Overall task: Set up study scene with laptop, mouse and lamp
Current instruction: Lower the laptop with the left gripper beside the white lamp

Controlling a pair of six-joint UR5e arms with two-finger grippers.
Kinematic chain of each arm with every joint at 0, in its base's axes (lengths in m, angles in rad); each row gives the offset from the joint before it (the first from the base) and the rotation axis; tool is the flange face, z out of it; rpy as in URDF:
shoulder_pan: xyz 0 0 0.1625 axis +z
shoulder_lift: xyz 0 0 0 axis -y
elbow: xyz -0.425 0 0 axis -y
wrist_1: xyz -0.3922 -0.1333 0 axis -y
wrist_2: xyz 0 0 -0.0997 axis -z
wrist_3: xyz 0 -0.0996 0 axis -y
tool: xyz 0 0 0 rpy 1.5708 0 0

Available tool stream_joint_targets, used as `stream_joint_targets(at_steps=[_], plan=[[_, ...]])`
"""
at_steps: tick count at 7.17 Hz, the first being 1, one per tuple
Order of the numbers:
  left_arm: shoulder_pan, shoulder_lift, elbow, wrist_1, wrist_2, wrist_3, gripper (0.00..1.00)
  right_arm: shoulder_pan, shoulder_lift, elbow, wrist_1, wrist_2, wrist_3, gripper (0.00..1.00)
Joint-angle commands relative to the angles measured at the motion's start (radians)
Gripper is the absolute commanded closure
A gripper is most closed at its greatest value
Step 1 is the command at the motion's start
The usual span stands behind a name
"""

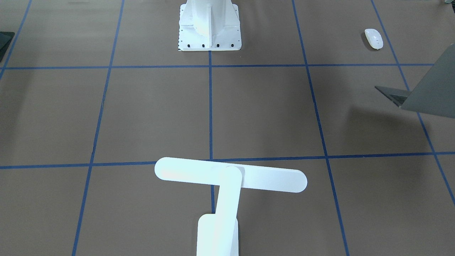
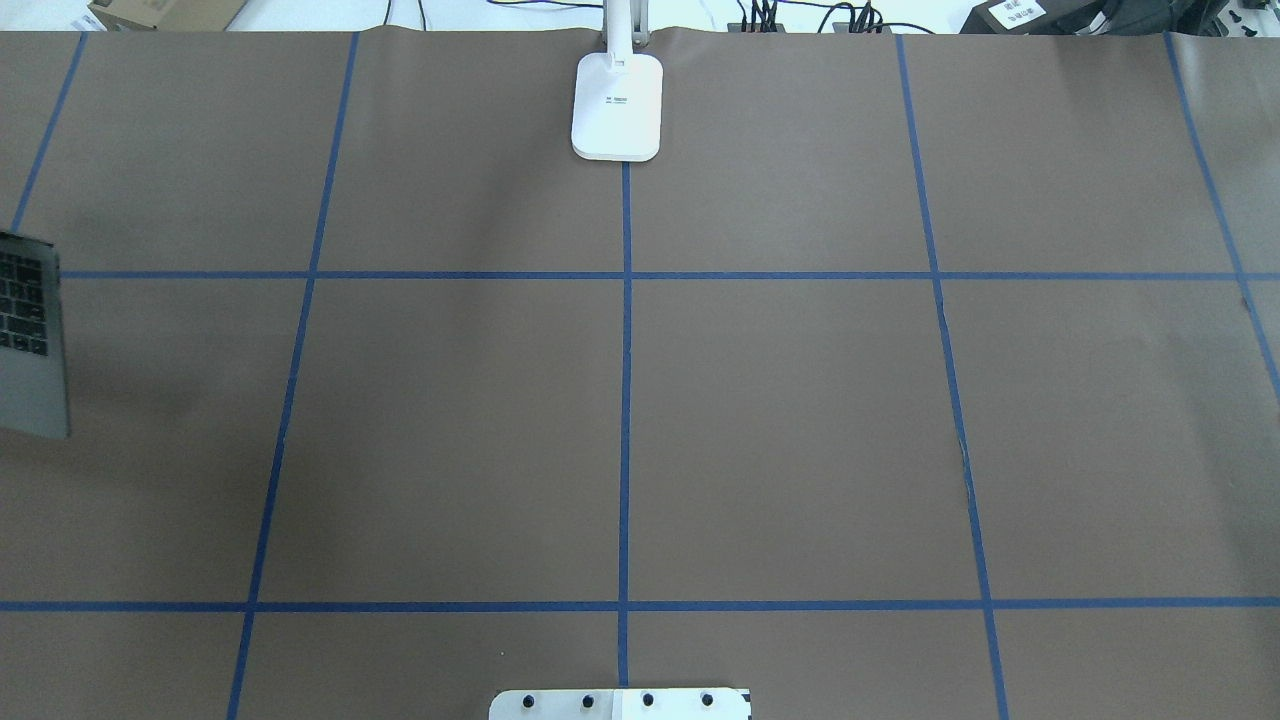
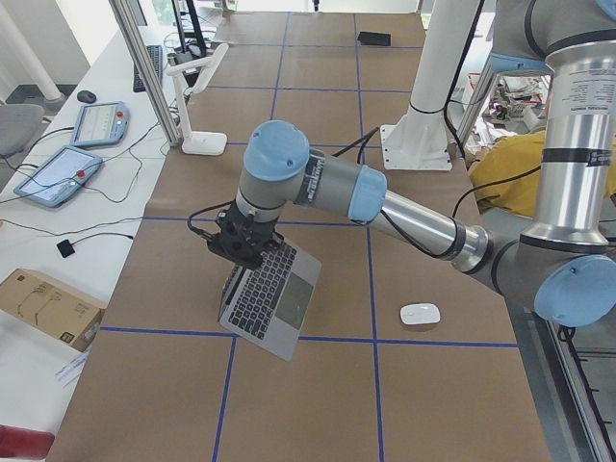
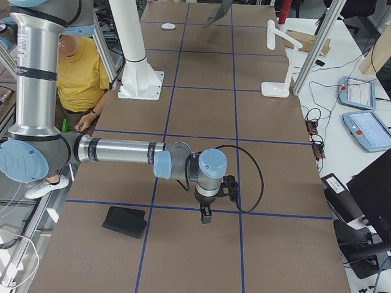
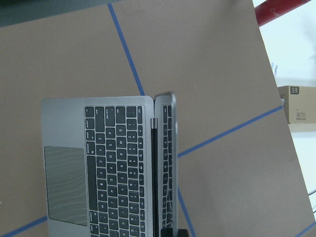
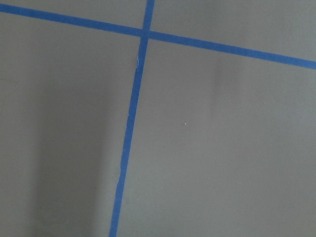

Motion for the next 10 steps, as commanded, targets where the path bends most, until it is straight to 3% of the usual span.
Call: stream_joint_targets(at_steps=[1,5,7,10], plan=[[0.146,-0.138,-0.01,0.002,0.017,-0.289,1.0,0.0,0.0,0.0,0.0,0.0,0.0,0.0],[0.454,-0.337,-0.05,0.002,0.124,-0.768,1.0,0.0,-0.003,-0.002,0.0,0.0,0.0,0.0],[0.601,-0.38,-0.076,0.002,0.218,-0.928,1.0,0.0,-0.003,-0.002,-0.002,0.0,0.002,0.0],[0.727,-0.448,-0.064,0.005,0.307,-1.06,1.0,0.0,-0.003,-0.003,-0.002,0.0,0.002,0.0]])
